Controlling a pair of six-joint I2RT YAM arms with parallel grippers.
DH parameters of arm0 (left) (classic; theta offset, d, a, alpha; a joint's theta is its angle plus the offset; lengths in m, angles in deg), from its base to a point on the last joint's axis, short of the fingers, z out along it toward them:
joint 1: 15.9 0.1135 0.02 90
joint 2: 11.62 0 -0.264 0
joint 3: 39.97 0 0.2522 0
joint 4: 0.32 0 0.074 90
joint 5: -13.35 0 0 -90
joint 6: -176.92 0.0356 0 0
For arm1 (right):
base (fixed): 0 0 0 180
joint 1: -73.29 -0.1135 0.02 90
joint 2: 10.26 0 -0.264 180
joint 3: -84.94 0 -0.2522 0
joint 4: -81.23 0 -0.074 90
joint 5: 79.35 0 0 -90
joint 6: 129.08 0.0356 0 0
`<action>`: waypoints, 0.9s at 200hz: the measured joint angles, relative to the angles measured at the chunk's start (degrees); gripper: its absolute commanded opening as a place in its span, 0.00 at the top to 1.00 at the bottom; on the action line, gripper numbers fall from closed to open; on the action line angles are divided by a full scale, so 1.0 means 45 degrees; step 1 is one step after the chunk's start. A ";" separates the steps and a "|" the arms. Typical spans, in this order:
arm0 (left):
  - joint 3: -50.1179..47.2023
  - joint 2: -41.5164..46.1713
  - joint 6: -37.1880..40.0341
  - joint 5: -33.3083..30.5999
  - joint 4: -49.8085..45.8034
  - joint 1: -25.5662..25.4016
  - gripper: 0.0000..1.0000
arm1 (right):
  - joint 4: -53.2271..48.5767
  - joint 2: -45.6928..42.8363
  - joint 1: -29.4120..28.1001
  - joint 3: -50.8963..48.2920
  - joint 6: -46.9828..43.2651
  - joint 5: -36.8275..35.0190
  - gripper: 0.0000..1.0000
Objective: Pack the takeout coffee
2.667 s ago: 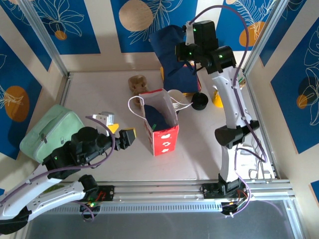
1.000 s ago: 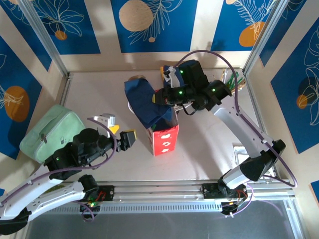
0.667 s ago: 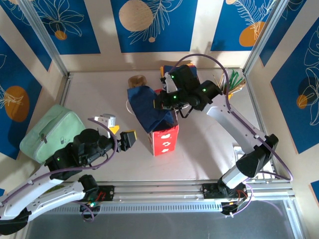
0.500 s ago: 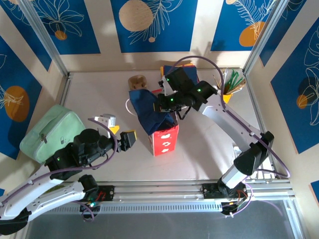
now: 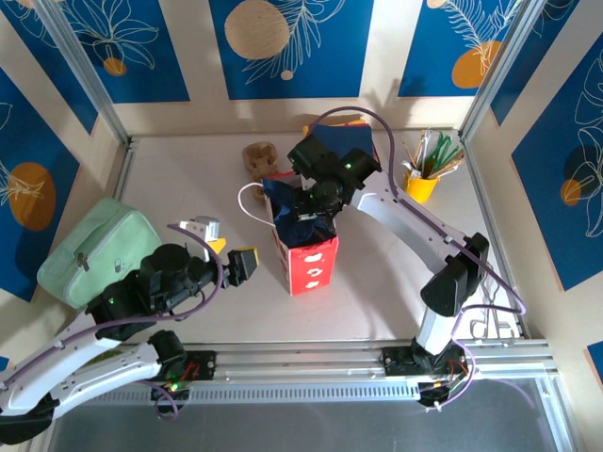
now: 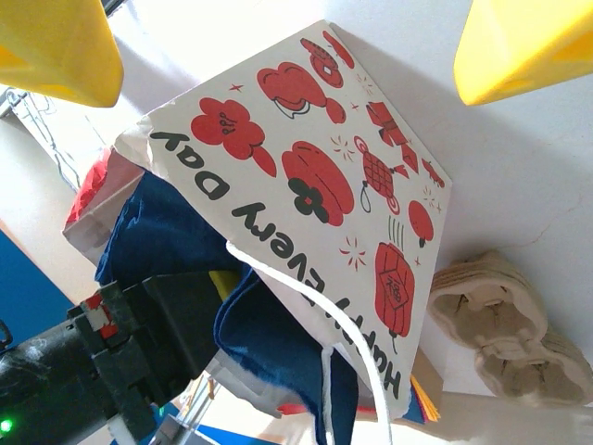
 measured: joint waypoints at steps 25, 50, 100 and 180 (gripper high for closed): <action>-0.0010 0.0078 0.0000 0.0000 0.0000 0.0000 0.08 | -0.0486 0.0461 -0.0277 0.0277 -0.0087 -0.0597 0.96; -0.0010 0.0165 -0.0015 0.0000 0.0000 0.0000 0.08 | -0.0903 0.0845 -0.0481 0.0559 -0.0097 -0.1107 0.96; -0.0053 0.0170 -0.0034 0.0000 0.0000 0.0000 0.08 | -0.1326 0.1132 -0.0665 0.0670 -0.0073 -0.1481 0.89; -0.0058 0.0160 -0.0039 0.0000 0.0000 0.0000 0.08 | -0.1569 0.1049 -0.0675 0.1685 0.0267 -0.1462 0.69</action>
